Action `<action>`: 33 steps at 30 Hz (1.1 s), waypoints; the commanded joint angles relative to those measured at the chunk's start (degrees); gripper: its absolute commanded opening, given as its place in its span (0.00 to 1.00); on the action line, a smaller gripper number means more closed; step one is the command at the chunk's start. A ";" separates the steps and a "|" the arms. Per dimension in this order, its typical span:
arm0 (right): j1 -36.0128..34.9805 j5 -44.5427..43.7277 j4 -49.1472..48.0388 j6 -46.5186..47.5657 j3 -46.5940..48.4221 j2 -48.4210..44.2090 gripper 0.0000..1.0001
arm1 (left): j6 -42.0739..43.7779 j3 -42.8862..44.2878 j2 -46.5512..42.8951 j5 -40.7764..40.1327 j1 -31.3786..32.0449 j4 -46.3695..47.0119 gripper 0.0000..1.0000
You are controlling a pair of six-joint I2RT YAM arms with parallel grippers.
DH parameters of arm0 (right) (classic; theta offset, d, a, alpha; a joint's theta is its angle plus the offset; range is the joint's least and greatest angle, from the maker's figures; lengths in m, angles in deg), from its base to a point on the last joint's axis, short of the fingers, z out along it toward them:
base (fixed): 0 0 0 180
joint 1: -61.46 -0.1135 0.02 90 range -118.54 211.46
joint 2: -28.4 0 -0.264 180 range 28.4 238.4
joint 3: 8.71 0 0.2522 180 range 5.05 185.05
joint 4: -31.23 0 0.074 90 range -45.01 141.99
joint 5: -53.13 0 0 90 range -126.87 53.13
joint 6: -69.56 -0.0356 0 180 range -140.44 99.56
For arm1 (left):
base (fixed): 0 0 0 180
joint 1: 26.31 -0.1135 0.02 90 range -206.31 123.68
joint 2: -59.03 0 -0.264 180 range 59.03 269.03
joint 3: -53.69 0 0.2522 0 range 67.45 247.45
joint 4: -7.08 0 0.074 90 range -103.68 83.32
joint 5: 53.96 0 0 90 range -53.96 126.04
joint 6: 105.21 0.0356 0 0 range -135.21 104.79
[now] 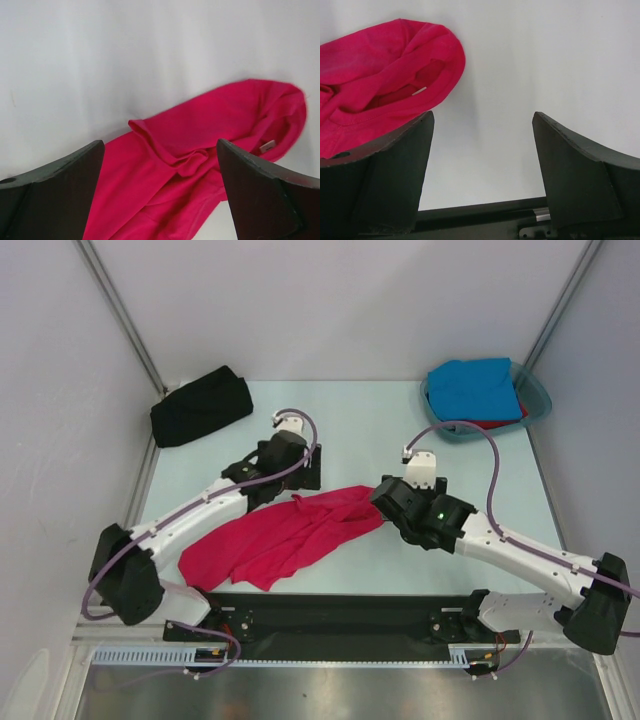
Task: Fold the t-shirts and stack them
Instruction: Flatten the tshirt out
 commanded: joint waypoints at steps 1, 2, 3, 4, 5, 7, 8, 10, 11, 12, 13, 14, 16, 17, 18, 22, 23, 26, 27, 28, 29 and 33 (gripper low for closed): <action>0.45 0.90 -3.98 2.14 0.91 0.27 0.84 | -0.83 -1.02 5.10 0.34 0.53 0.84 1.00; 0.36 0.99 -4.15 2.31 0.82 0.36 0.84 | -0.74 -1.28 5.89 0.52 0.53 1.36 1.00; 0.62 1.17 -4.15 2.23 0.82 0.28 0.84 | -0.65 -1.37 7.29 1.04 0.53 1.46 1.00; 0.62 1.17 -3.98 2.23 0.82 0.28 0.84 | -0.65 -1.46 7.83 2.35 0.53 1.72 1.00; 0.71 1.26 -3.89 2.23 0.73 0.01 0.84 | -0.91 -1.80 8.44 2.98 0.53 2.50 1.00; 1.06 1.17 -3.80 2.14 0.38 -0.34 0.84 | -1.53 -2.07 10.37 4.73 0.62 2.95 1.00; 1.15 1.17 -3.89 2.14 0.29 -0.34 0.84 | -2.05 -2.07 11.08 4.91 0.53 3.12 1.00; 1.59 1.26 -3.54 1.96 0.03 -0.95 0.84 | -2.58 -2.25 12.83 6.23 0.53 3.48 1.00; 1.76 1.17 -3.45 1.79 -0.06 -1.22 0.84 | -2.93 -2.42 13.19 6.93 0.53 3.91 0.96; 1.85 1.26 -3.45 1.79 -0.15 -1.57 0.84 | -3.11 -2.42 13.63 7.81 0.53 4.27 0.94; 1.94 1.26 -3.28 1.70 -0.32 -1.66 0.84 | -3.28 -2.51 14.42 8.51 0.53 4.53 0.91; 2.12 1.26 -3.27 1.70 -0.41 -1.92 0.84 | -3.29 -2.34 14.86 9.56 0.53 5.14 0.86; 2.29 1.26 -2.92 1.61 -0.59 -2.36 0.84 | -3.46 -2.16 15.74 10.71 0.53 5.76 0.82; 2.38 1.17 -2.57 1.52 -0.59 -2.53 0.84 | -3.55 -1.72 16.96 11.50 0.53 6.02 0.75; 2.29 0.91 -2.40 1.18 -0.59 -2.62 0.84 | -3.55 -1.37 17.49 11.94 0.53 6.03 0.67; 2.56 0.38 -1.34 0.65 -0.67 -3.94 0.84 | -3.38 -0.32 19.17 14.14 0.53 6.90 0.30; 2.56 0.29 -1.08 0.56 -0.94 -4.20 0.84 | -3.37 0.47 19.52 14.41 0.53 6.64 0.07; 2.73 -0.15 -0.64 0.12 -1.20 -5.26 0.84 | -2.15 3.19 19.26 16.33 0.53 6.38 0.00; 2.82 -0.41 -0.55 -0.14 -1.38 -5.52 0.84 | -1.27 4.68 18.04 17.12 0.53 5.94 0.00; 2.91 -0.59 -0.46 -0.41 -1.55 -5.79 0.84 | 0.04 6.52 17.51 18.52 0.62 5.24 0.00; 2.91 -0.76 -0.64 -0.41 -1.82 -6.31 0.84 | 0.92 11.24 16.80 19.24 0.71 3.84 0.00; 3.43 -0.94 -1.08 -0.67 -2.87 -6.84 0.84 | 4.88 27.69 14.87 24.25 1.32 -2.64 0.00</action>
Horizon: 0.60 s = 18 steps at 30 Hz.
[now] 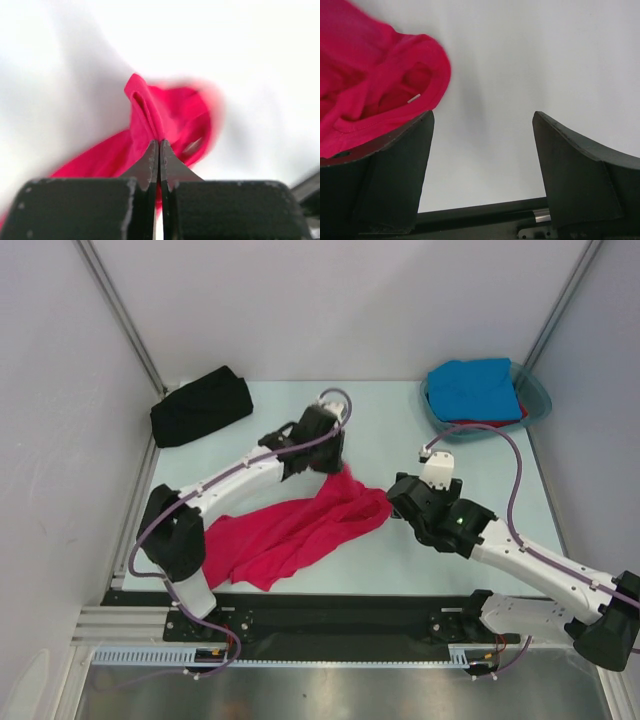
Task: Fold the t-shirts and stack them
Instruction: Flatten the tshirt out
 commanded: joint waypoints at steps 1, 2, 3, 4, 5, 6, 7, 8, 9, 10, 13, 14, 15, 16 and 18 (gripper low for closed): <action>0.72 -2.08 0.19 -1.44 -0.75 -1.20 0.84 | 5.34 18.79 -5.35 6.93 0.99 -2.51 0.00; 0.73 -1.99 0.19 -1.53 -0.93 -1.12 0.84 | 5.61 21.82 -5.53 8.52 1.08 -4.10 0.00; 0.81 -2.16 0.19 -1.70 -1.02 -1.03 0.84 | 5.44 24.38 -5.79 9.58 1.00 -6.03 0.00; 0.81 -2.08 0.19 -1.88 -1.28 -1.12 0.84 | 4.92 28.58 -6.32 12.11 1.08 -7.00 0.00; 0.99 -2.08 0.02 -1.97 -1.46 -1.12 0.84 | 4.83 29.93 -7.02 13.36 1.34 -7.19 0.00; 0.99 -2.16 -0.25 -1.97 -1.63 -1.12 0.84 | 4.83 31.07 -7.63 14.41 1.87 -7.19 0.00; 1.08 -2.08 -0.33 -1.88 -1.81 -1.12 0.84 | 4.65 32.21 -8.16 14.77 2.14 -8.06 0.00; 1.08 -1.99 -0.68 -1.88 -1.90 -1.12 0.84 | 4.82 34.40 -9.12 15.47 2.40 -8.68 0.00; 1.08 -1.99 -0.69 -2.05 -1.98 -1.12 0.84 | 5.00 35.29 -9.48 15.74 2.84 -9.46 0.00; 1.17 -2.07 -0.69 -2.23 -1.98 -1.12 0.84 | 5.44 36.08 -9.92 15.92 3.02 -10.34 0.00; 1.08 -1.90 -0.95 -2.14 -2.25 -1.20 0.84 | 6.05 36.44 -11.77 14.78 3.10 -11.23 0.00; 1.08 -1.81 -0.86 -2.32 -2.25 -1.46 0.84 | 6.14 36.44 -11.95 14.95 3.10 -11.93 0.00; 1.08 -1.90 -0.86 -2.49 -2.51 -1.64 0.84 | 6.23 36.44 -12.64 16.60 3.10 -12.02 0.00; 1.08 -1.99 -0.95 -2.76 -2.69 -1.82 0.84 | 6.14 36.09 -13.00 17.92 3.10 -11.85 0.00; 1.08 -2.77 0.01 -3.72 -2.86 -2.52 0.83 | 6.06 36.18 -14.14 20.56 3.45 -11.58 0.00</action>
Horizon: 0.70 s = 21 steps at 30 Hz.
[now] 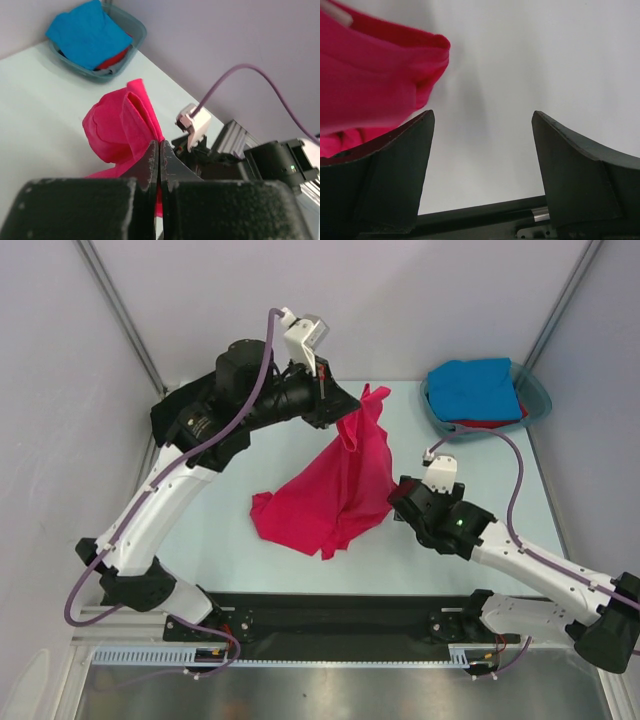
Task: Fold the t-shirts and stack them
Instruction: Flatten the tshirt out
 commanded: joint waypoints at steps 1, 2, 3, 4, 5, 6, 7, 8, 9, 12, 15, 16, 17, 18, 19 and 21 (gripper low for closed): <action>0.20 -2.89 0.47 -3.35 -0.31 -2.17 0.83 | 0.92 1.14 -1.84 7.32 0.46 -1.05 0.01; 0.12 -3.93 1.70 -3.97 -0.31 -3.13 0.83 | 1.01 1.93 -2.19 9.26 0.55 -1.40 0.01; 0.03 -4.73 2.49 -4.50 -0.31 -3.75 0.82 | 1.09 2.54 -2.54 10.84 0.55 -1.92 0.02; 0.03 -5.43 3.11 -5.28 -0.31 -4.45 0.82 | 1.09 4.20 -3.59 13.47 0.55 -2.62 0.02; -0.06 -6.92 4.42 -6.25 -0.39 -5.07 0.82 | 1.18 4.74 -4.21 14.45 0.55 -3.33 0.03; 0.03 -7.72 5.04 -7.04 -0.48 -6.47 0.82 | 1.27 5.27 -5.35 14.98 0.55 -4.29 0.04; 0.03 -8.42 5.74 -7.40 -0.66 -7.09 0.82 | 1.36 5.62 -7.36 16.21 0.55 -4.73 0.06; 0.03 -9.38 6.19 -7.49 -0.74 -7.70 0.82 | 1.36 5.71 -8.60 17.00 0.55 -4.91 0.08; 0.03 -9.83 6.36 -7.40 -1.01 -8.93 0.82 | 1.53 5.71 -9.65 17.97 0.55 -5.87 0.09; 0.12 -10.89 6.37 -7.14 -1.36 -9.99 0.82 | 2.15 5.54 -13.00 17.72 0.38 -8.16 0.14; 0.12 -10.98 5.84 -6.70 -1.45 -10.00 0.82 | 2.32 4.75 -15.46 20.07 0.02 -11.15 0.22; 0.20 -11.06 5.23 -6.44 -1.54 -9.56 0.82 | 2.41 5.10 -15.90 22.35 -0.06 -12.72 0.24; 0.20 -10.98 4.96 -6.17 -1.71 -9.21 0.83 | 2.59 5.79 -16.17 24.29 -0.07 -13.43 0.24; 0.20 -10.89 4.70 -6.08 -1.80 -8.86 0.83 | 2.59 6.32 -17.04 25.70 -0.15 -13.96 0.25; 0.20 -10.89 4.09 -5.82 -1.89 -8.16 0.83 | 2.59 6.50 -17.57 25.10 -0.15 -14.32 0.28; 0.38 -10.54 2.68 -4.95 -2.32 -7.28 0.83 | 3.29 6.16 -18.36 19.34 -0.24 -15.80 0.32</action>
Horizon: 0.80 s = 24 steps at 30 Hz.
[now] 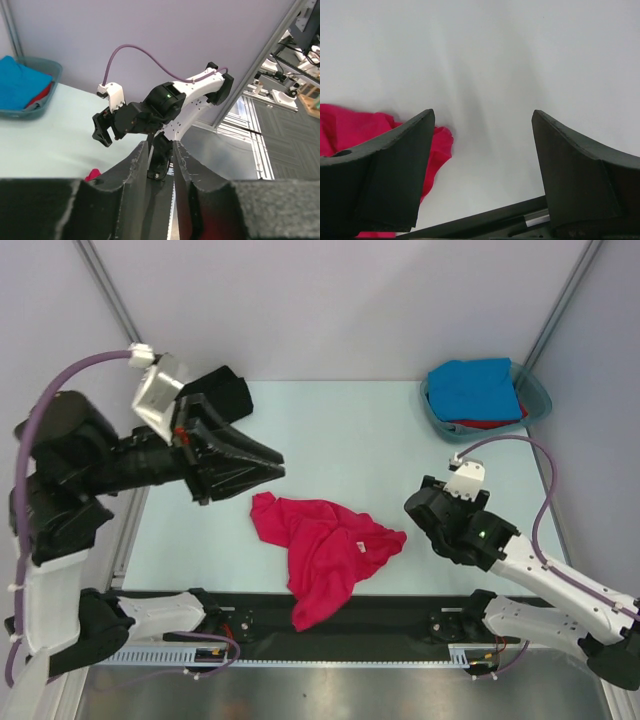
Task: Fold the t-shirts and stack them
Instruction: Flatten the tshirt out
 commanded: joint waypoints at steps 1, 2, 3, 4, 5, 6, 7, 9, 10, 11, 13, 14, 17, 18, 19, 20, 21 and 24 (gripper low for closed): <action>0.44 -2.43 -4.57 1.52 -0.73 1.38 0.83 | 1.91 0.04 0.95 -3.88 -0.44 -4.71 0.33; 0.71 -1.12 -5.72 2.49 -0.82 2.17 0.83 | 2.18 -0.75 1.31 -5.65 -0.44 -5.67 0.33; 0.97 -0.06 -7.13 3.81 -1.17 2.70 0.84 | 2.27 -2.24 1.66 -7.14 -0.52 -5.16 0.34; 1.41 1.43 -10.45 7.56 -1.43 3.23 0.84 | 2.01 -6.26 2.01 -8.38 -0.53 -4.46 0.37; 1.93 5.62 -12.31 9.43 -1.61 4.10 0.84 | 1.57 -8.47 2.27 -9.35 -0.53 -3.49 0.37; 2.81 7.92 -13.98 11.27 -1.87 4.81 0.84 | 1.57 -10.76 2.36 -10.14 -0.53 -1.74 0.38; 3.08 9.95 -16.00 12.16 -1.88 5.42 0.84 | 1.48 -14.96 2.45 -12.76 -0.53 -0.77 0.39; 3.26 14.52 -16.81 12.87 -1.44 7.70 0.84 | 0.60 -18.67 2.72 -16.45 -0.53 1.68 0.40; 3.35 16.37 -18.20 13.14 -1.18 8.32 0.84 | 0.25 -23.04 2.37 -21.17 -0.53 2.66 0.40; 3.26 20.73 -19.09 14.36 -1.09 9.03 0.83 | -0.54 -24.74 2.19 -24.87 -0.53 3.19 0.40; 3.00 25.24 -21.19 14.81 -0.82 10.35 0.83 | -3.08 -30.43 1.32 -30.77 -0.53 5.81 0.40; 2.82 29.44 -21.81 14.81 -0.47 10.61 0.83 | -4.31 -32.21 0.09 -39.50 -0.53 6.35 0.40; 1.42 35.87 -23.75 13.76 -0.47 10.97 0.83 | -8.97 -39.33 -3.68 -52.01 -0.53 9.08 0.42; 1.15 37.64 -24.54 13.32 -0.56 10.88 0.83 | -10.98 -40.82 -4.74 -54.77 -0.53 9.52 0.43; 0.63 39.65 -26.28 13.23 -0.56 10.96 0.83 | -11.44 -43.71 -5.62 -56.80 -0.61 11.09 0.43; -0.51 42.89 -27.08 13.05 -0.47 11.23 0.83 | -11.96 -44.87 -6.76 -60.47 -0.61 11.45 0.44; -1.39 43.54 -27.61 12.62 -0.30 11.49 0.83 | -13.10 -45.58 -7.99 -62.07 -0.61 11.46 0.45; -4.99 46.00 -29.02 12.26 1.10 14.56 0.83 | -13.90 -46.90 -8.97 -66.90 -0.70 11.02 0.54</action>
